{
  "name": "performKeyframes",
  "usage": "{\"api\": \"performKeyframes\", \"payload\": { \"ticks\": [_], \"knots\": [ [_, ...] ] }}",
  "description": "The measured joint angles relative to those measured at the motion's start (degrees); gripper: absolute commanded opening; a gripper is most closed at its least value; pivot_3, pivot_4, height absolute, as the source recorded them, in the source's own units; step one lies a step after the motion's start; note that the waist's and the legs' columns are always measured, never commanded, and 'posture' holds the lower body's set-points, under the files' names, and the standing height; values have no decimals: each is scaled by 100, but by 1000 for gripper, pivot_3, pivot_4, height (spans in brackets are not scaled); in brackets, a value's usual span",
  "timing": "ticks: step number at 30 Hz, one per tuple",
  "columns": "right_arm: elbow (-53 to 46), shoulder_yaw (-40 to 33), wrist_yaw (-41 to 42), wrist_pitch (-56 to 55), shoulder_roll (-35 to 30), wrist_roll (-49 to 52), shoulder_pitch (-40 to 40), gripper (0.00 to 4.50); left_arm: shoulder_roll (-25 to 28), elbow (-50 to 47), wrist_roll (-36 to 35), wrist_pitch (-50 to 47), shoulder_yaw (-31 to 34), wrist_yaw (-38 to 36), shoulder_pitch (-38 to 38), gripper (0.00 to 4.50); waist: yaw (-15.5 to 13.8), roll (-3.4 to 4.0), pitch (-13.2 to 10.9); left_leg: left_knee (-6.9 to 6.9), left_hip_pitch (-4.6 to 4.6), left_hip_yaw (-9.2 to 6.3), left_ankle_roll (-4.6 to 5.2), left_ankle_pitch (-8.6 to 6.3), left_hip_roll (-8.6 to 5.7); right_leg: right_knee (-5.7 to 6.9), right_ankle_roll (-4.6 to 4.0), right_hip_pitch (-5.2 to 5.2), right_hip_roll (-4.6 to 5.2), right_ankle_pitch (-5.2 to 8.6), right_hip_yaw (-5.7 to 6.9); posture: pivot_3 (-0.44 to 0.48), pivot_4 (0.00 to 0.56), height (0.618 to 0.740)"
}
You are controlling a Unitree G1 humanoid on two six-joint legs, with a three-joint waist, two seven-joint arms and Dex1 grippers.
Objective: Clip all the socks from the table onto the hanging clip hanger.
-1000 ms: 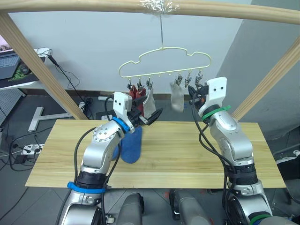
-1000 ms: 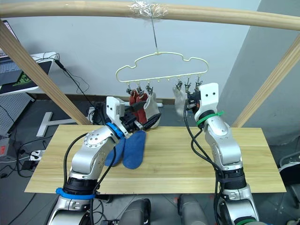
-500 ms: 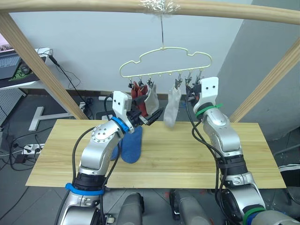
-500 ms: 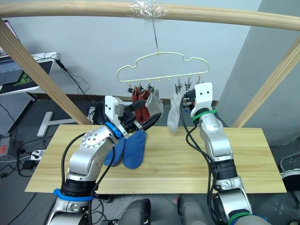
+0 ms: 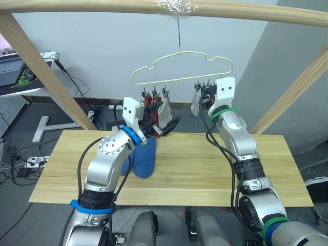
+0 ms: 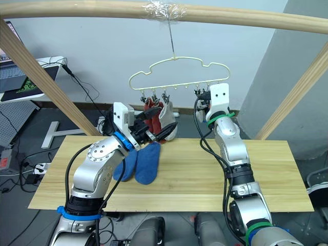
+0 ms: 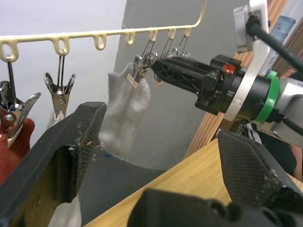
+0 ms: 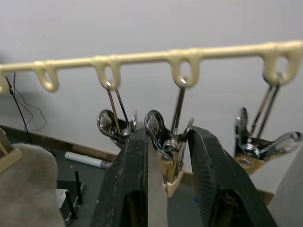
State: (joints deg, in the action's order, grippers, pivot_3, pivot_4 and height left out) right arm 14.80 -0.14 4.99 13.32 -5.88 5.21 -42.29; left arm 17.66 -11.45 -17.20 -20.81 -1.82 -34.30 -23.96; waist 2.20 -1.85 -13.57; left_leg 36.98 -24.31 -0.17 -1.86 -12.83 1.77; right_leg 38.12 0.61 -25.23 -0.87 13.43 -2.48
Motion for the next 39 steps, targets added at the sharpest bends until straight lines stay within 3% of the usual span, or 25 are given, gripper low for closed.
{"api": "performKeyframes", "payload": {
  "ticks": [28, 31, 39],
  "knots": [
    [182, 2, 87, -54, 82, 5, -157, 1277, -11, -145, -83, -137, -2, -1, -348, 4322, -33, 0, 0, 0, 0, 0, 0, 0, 0, 1, -3, 0, 0, -2, 0, 22, 231, 740],
    [182, 2, 87, -54, 81, 5, -157, 2159, -14, -145, -83, -137, -4, -2, -348, 4322, -33, 0, 0, 0, 0, -1, 0, 0, 0, 1, -3, 0, 0, -2, 0, 22, 231, 740],
    [182, 2, 99, -54, 99, 6, -157, 2159, -17, -145, -83, -137, -5, -1, -363, 4322, -34, 0, 0, 0, 0, -1, 0, 0, 0, 1, -3, 0, 1, -2, 0, 24, 234, 740]
  ]
}}
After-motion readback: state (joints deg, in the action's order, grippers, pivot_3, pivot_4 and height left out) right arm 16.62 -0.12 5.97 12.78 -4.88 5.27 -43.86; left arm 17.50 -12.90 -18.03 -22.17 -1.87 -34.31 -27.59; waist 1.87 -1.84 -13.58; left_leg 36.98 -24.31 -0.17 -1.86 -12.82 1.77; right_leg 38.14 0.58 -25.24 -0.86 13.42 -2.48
